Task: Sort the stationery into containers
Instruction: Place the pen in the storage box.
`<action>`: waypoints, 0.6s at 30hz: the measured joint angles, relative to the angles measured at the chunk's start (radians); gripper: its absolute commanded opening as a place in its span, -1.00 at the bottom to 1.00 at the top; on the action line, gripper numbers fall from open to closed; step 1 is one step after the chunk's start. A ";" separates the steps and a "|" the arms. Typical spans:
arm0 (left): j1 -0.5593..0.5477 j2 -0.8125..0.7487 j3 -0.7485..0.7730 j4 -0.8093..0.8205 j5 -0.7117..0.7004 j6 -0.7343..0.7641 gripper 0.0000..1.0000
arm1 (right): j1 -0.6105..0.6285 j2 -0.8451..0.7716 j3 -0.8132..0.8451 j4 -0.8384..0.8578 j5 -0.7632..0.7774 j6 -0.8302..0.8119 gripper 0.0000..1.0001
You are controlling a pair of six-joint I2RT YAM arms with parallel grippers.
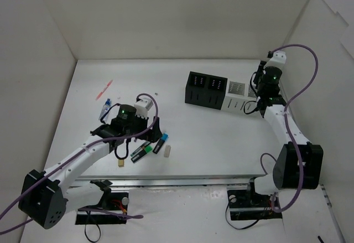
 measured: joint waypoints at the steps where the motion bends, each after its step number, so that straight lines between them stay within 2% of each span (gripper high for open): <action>1: -0.011 0.010 0.001 0.000 -0.002 0.002 0.99 | -0.014 0.032 0.000 0.021 -0.008 -0.012 -0.89; 6: -0.055 0.049 0.006 -0.001 -0.021 0.014 0.99 | -0.037 0.164 0.003 0.068 -0.016 -0.050 -0.84; 9: -0.068 0.063 0.006 0.000 -0.024 0.016 0.99 | -0.037 0.209 0.003 0.079 -0.015 -0.061 -0.71; 12: -0.080 0.085 0.007 0.000 -0.031 0.016 0.99 | -0.035 0.227 0.003 0.091 -0.006 -0.060 -0.41; 13: -0.085 0.097 0.007 0.000 -0.036 0.016 0.99 | -0.036 0.228 0.002 0.093 0.000 -0.057 -0.17; 15: -0.097 0.116 0.007 -0.001 -0.047 0.016 0.99 | -0.036 0.227 -0.002 0.106 0.011 -0.052 0.12; 16: -0.102 0.124 0.007 -0.001 -0.050 0.016 0.99 | -0.036 0.224 -0.008 0.114 0.013 -0.046 0.33; 18: -0.111 0.137 0.007 0.000 -0.055 0.016 0.99 | -0.036 0.210 -0.030 0.117 0.015 -0.031 0.55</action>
